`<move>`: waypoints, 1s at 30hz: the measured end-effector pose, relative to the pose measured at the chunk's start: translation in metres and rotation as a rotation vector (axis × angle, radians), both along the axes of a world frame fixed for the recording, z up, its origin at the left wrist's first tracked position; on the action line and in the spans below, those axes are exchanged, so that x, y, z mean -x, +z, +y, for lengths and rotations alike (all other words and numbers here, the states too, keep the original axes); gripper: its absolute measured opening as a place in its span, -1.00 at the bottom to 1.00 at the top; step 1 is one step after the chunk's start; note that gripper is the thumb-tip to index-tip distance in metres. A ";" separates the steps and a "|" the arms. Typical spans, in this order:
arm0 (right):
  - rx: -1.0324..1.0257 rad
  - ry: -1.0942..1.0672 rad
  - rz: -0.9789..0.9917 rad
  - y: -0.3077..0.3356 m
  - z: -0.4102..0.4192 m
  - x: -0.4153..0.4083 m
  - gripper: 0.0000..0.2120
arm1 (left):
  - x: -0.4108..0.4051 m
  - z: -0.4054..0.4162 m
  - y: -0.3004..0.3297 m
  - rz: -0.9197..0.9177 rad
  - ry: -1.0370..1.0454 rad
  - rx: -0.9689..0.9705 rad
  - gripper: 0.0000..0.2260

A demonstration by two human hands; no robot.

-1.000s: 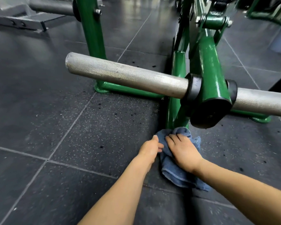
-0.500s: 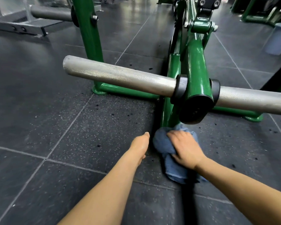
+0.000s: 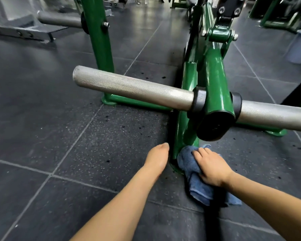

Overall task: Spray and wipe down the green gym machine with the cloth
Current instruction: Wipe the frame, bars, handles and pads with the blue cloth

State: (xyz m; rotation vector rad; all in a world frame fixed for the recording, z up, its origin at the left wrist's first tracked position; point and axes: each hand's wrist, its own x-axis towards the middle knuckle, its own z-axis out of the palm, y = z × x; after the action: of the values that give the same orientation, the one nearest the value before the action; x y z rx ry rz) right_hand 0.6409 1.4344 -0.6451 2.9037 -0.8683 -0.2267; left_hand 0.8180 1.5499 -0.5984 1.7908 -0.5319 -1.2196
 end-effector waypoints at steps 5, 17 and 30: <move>-0.007 -0.231 -0.047 -0.002 0.022 -0.019 -0.53 | -0.022 0.013 -0.003 -0.219 -0.035 0.043 -0.63; -0.202 -0.492 -0.733 0.091 0.128 -0.072 -0.75 | -0.054 0.034 0.101 -1.139 -0.443 0.481 -0.59; 0.457 -0.684 -0.239 0.235 0.086 -0.128 -0.50 | -0.116 -0.014 0.185 -1.530 -0.892 -0.043 -0.44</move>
State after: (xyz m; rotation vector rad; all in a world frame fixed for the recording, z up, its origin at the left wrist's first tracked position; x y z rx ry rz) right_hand 0.7687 1.5204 -0.4103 2.1537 -1.6723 0.2495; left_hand 0.9340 1.5363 -0.4134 2.3336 -2.3074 -0.0124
